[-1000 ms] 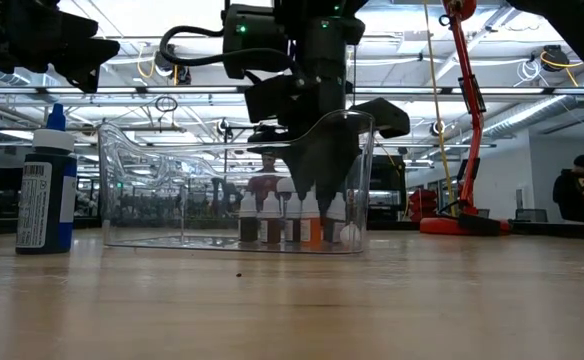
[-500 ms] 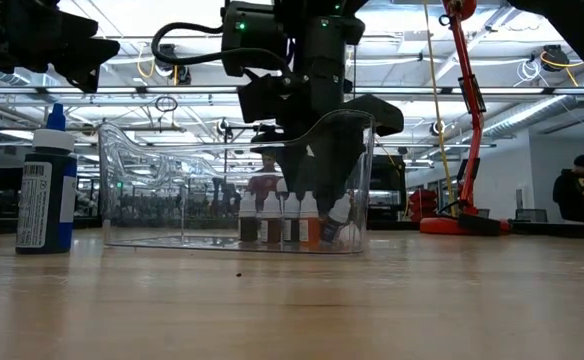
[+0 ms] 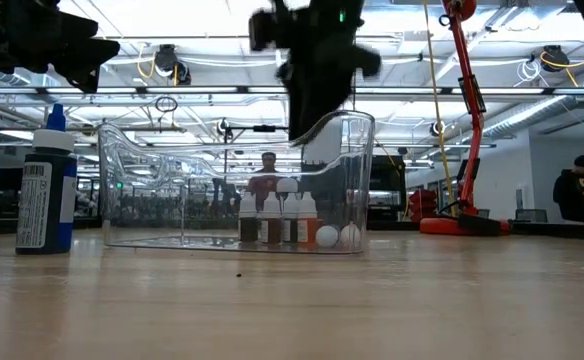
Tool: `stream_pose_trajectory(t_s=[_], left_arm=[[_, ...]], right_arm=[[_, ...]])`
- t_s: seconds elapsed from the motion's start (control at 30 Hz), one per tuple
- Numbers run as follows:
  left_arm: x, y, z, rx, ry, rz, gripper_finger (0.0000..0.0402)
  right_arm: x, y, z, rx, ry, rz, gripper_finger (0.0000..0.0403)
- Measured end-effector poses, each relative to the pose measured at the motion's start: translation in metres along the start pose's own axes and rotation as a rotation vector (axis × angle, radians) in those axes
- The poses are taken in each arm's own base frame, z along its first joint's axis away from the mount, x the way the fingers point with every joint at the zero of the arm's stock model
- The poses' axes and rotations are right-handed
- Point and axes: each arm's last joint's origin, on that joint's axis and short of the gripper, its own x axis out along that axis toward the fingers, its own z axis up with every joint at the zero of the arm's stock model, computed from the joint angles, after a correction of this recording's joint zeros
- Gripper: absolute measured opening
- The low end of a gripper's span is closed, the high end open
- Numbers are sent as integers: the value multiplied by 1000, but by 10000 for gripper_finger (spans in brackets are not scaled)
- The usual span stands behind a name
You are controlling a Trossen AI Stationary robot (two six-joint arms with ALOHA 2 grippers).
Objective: Pick & Place food coloring
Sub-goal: Put the small orange food coloring bottle into the transparent bin
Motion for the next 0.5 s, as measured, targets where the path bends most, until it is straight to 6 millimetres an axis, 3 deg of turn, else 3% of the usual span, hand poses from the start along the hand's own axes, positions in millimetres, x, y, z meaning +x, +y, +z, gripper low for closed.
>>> stream_pose_trajectory(t_s=[0.13,0.27,0.5], left_arm=[[0,0,0,0,0,0,182],[0,0,0,0,0,0,182],[0,0,0,0,0,0,182]], right_arm=[[-29,5,-6,426,-21,127,157],[-52,20,-20,683,107,281,156],[-76,77,-44,859,412,113,154]])
